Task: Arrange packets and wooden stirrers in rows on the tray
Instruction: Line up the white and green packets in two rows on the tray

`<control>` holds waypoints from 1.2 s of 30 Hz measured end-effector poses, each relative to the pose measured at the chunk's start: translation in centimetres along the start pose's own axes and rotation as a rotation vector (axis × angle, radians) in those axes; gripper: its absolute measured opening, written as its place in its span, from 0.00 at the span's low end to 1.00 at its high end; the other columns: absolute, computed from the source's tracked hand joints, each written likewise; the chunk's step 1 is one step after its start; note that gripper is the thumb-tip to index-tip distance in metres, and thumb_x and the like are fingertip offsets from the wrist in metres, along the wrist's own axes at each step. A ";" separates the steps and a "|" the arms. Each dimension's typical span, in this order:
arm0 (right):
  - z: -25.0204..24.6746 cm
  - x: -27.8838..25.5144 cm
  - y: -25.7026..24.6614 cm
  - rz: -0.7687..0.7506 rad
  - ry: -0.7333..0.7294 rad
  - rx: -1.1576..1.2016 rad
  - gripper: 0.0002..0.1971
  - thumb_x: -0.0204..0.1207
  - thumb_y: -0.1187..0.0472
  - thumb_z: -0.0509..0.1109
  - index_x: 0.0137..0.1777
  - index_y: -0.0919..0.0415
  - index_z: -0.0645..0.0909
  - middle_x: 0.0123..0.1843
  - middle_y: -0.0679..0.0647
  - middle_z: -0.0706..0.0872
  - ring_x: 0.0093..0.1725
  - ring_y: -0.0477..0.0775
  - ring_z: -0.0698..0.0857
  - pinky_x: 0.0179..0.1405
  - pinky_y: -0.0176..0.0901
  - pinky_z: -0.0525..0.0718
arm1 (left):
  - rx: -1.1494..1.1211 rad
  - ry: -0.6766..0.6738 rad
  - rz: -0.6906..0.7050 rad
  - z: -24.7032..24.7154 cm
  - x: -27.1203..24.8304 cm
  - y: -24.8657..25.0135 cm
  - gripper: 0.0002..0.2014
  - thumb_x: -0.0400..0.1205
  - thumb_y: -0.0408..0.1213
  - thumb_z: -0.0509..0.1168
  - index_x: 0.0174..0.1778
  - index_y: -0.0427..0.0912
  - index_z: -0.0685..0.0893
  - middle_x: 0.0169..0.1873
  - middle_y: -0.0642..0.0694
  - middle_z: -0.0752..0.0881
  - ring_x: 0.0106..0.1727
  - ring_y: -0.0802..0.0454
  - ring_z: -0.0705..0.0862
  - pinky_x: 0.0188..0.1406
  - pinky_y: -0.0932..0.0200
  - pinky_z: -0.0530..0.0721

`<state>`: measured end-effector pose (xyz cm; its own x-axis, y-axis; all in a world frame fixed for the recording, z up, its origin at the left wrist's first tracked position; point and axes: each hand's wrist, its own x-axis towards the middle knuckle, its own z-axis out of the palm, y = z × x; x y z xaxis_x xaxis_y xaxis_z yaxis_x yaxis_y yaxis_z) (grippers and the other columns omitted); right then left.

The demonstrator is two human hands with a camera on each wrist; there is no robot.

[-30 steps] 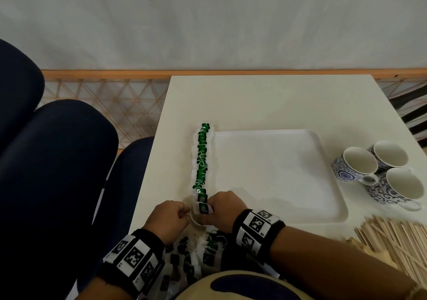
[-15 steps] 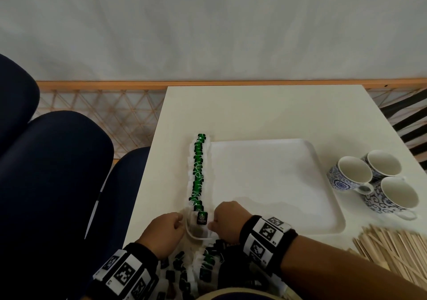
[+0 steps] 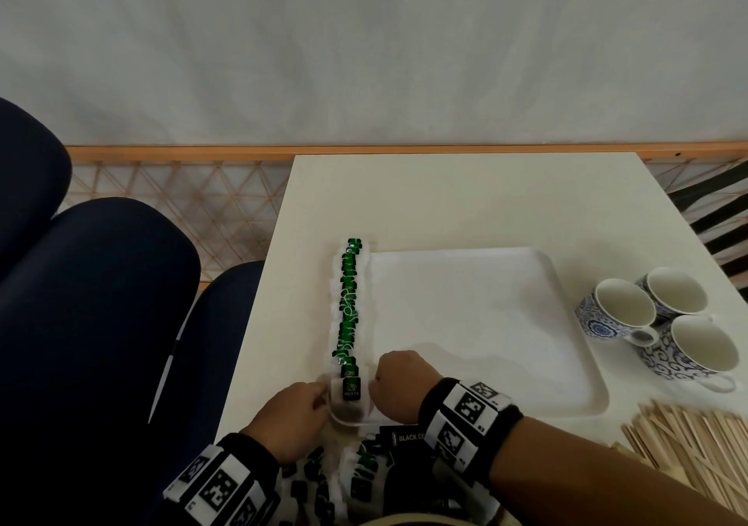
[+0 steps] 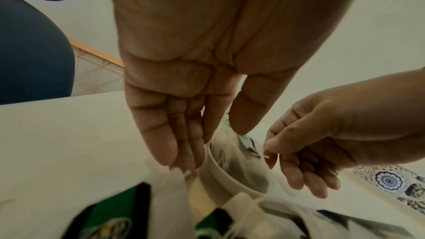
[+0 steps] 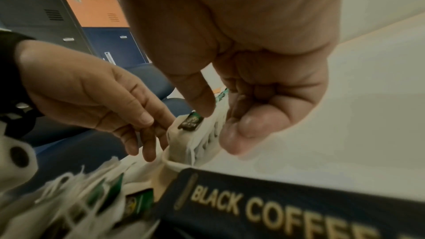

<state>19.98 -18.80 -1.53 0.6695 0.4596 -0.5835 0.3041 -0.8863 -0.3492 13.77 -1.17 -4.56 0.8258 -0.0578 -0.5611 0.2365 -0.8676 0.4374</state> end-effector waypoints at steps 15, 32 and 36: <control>-1.6 0.6 -1.1 0.107 0.053 0.253 0.10 0.84 0.64 0.56 0.44 0.67 0.75 0.56 0.62 0.82 0.50 0.57 0.80 0.46 0.43 0.79 | -0.214 0.049 -0.061 -1.1 -0.1 1.5 0.15 0.87 0.35 0.52 0.70 0.41 0.70 0.60 0.38 0.81 0.59 0.44 0.81 0.54 0.58 0.76; -2.9 1.4 -2.0 0.120 0.101 0.816 0.22 0.84 0.64 0.55 0.77 0.64 0.62 0.73 0.64 0.75 0.68 0.62 0.76 0.65 0.49 0.75 | -0.711 0.011 -0.114 -3.8 2.1 2.8 0.25 0.84 0.23 0.56 0.76 0.48 0.65 0.60 0.56 0.81 0.66 0.52 0.75 0.56 0.64 0.73; -3.7 2.0 -1.7 0.143 0.153 0.855 0.26 0.85 0.63 0.54 0.82 0.66 0.55 0.77 0.65 0.71 0.74 0.62 0.73 0.62 0.44 0.73 | -0.727 0.031 -0.116 -4.9 3.4 2.9 0.25 0.83 0.24 0.55 0.76 0.47 0.64 0.62 0.51 0.73 0.66 0.54 0.75 0.62 0.64 0.72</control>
<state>23.28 -16.57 0.64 0.7647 0.2804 -0.5801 -0.3599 -0.5608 -0.7456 19.81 -1.46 -1.74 0.7860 0.0377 -0.6171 0.5945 -0.3201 0.7376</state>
